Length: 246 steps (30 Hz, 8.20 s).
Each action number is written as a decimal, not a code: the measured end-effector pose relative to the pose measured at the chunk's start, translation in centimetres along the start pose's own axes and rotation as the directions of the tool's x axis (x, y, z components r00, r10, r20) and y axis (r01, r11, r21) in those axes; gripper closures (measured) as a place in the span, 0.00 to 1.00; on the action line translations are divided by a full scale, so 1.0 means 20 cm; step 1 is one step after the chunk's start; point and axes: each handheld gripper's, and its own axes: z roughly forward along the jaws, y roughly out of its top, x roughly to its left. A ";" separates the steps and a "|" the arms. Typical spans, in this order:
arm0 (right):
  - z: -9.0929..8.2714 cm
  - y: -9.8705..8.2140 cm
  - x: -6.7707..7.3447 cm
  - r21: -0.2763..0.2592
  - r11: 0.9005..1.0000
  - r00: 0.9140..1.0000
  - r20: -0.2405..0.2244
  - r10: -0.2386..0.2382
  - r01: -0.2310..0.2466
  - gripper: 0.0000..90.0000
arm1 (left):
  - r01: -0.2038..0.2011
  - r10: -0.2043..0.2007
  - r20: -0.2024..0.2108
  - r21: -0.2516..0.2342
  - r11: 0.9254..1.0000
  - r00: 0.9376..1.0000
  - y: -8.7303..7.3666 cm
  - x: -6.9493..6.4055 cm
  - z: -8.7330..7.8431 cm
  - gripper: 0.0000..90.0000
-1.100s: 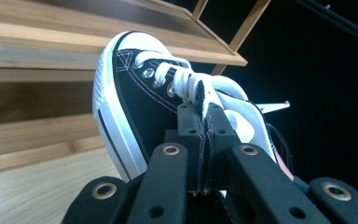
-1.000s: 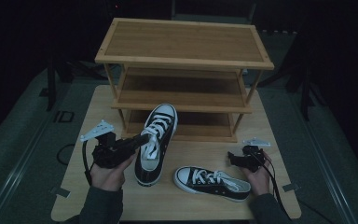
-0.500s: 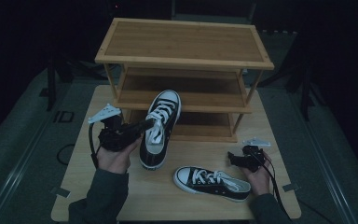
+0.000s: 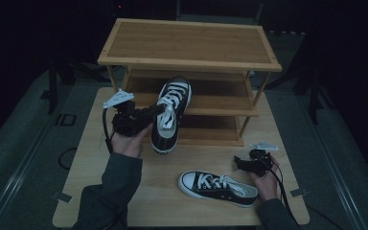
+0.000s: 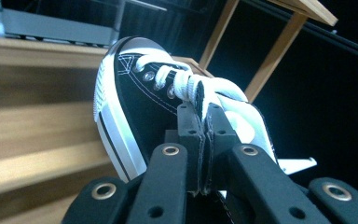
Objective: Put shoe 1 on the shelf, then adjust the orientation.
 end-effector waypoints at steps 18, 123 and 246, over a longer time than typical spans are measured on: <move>0.00 0.00 0.00 -0.001 1.000 1.000 -0.001 -0.002 0.002 0.15 | 0.048 -0.051 -0.086 -0.035 0.998 0.995 0.07 0.16 0.25 0.98; -0.12 -0.02 0.00 -0.042 0.999 0.999 -0.053 -0.007 0.005 0.61 | -0.084 0.085 -0.143 0.014 0.996 0.986 -0.35 0.26 0.16 0.58; -0.57 0.17 0.24 -0.141 0.975 0.872 -0.482 0.086 -0.174 0.97 | 0.014 0.007 -0.240 0.086 0.996 0.971 -0.65 0.43 0.07 0.57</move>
